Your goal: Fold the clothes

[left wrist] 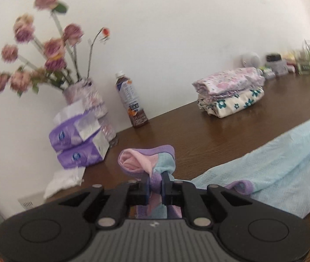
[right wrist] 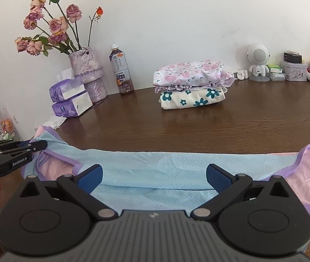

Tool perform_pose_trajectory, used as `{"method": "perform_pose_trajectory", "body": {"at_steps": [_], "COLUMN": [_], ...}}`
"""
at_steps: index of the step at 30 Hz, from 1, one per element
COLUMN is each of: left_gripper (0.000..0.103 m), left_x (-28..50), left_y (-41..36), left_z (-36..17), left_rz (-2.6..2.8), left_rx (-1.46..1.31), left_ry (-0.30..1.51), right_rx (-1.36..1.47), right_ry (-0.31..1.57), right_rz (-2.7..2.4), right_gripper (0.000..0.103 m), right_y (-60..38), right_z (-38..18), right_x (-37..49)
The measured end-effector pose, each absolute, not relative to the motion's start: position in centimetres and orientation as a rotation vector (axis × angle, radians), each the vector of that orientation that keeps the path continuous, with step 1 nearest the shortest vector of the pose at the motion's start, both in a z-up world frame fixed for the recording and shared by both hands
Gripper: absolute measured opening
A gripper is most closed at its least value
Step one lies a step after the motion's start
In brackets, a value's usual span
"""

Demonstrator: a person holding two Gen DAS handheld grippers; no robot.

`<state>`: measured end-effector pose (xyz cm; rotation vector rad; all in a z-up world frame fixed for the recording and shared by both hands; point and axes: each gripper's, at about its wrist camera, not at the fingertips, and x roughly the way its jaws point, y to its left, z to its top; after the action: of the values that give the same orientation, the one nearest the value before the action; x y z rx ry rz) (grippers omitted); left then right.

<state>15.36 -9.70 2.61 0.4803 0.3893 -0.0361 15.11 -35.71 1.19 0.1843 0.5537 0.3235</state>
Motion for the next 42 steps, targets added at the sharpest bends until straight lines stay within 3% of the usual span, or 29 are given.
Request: {"method": "perform_pose_trajectory", "body": {"at_steps": [7,11,12,14,16,20,27,30,31,36,38,42], "left_gripper": [0.009,0.016,0.022,0.048,0.056,0.068,0.068,0.062,0.055,0.038,0.008,0.004], "left_x": [16.0,15.8,15.5,14.7,13.7,11.8,11.1,12.6,13.3,17.3,17.7,16.3], "left_y": [-16.8,-18.0,-18.1,-18.0,-17.6,-16.2,-9.8,-7.5,-7.1,-6.1,-6.5,-9.1], "left_z": [-1.0,-2.7,-2.6,-2.0,-1.2,0.3,2.3,3.0,3.2,3.4,3.3,2.9], "left_rz": [-0.067,-0.112,-0.115,-0.112,-0.128,-0.191,-0.259,-0.328,-0.354,-0.509,-0.573,-0.668], "left_rx": [0.769,0.808,0.806,0.772,0.728,0.626,0.36,0.25,0.224,0.082,0.078,0.239], "left_ry": [0.388,0.435,0.424,0.402,0.386,0.386,0.444,0.478,0.489,0.566,0.572,0.524], "right_rx": [0.218,0.222,0.223,0.225,0.223,0.217,0.207,0.194,0.184,0.129,0.133,0.176], "right_ry": [0.548,0.542,0.541,0.542,0.545,0.551,0.561,0.544,0.539,0.567,0.591,0.616], "right_rz": [0.307,0.301,0.299,0.293,0.299,0.318,0.351,0.405,0.431,0.498,0.505,0.512], "right_gripper": [0.103,0.103,0.103,0.103,0.103,0.103,0.103,0.101,0.097,0.067,0.05,0.04], "right_y": [-36.9,-37.3,-37.4,-37.6,-37.5,-37.1,-36.5,-35.3,-34.5,-30.4,-29.6,-29.6], "right_z": [1.1,1.1,1.0,1.0,0.9,0.9,0.8,1.5,2.0,3.3,3.1,2.6], "right_x": [15.0,14.9,14.8,14.8,14.9,14.9,15.0,15.0,15.2,17.3,18.1,18.7]}}
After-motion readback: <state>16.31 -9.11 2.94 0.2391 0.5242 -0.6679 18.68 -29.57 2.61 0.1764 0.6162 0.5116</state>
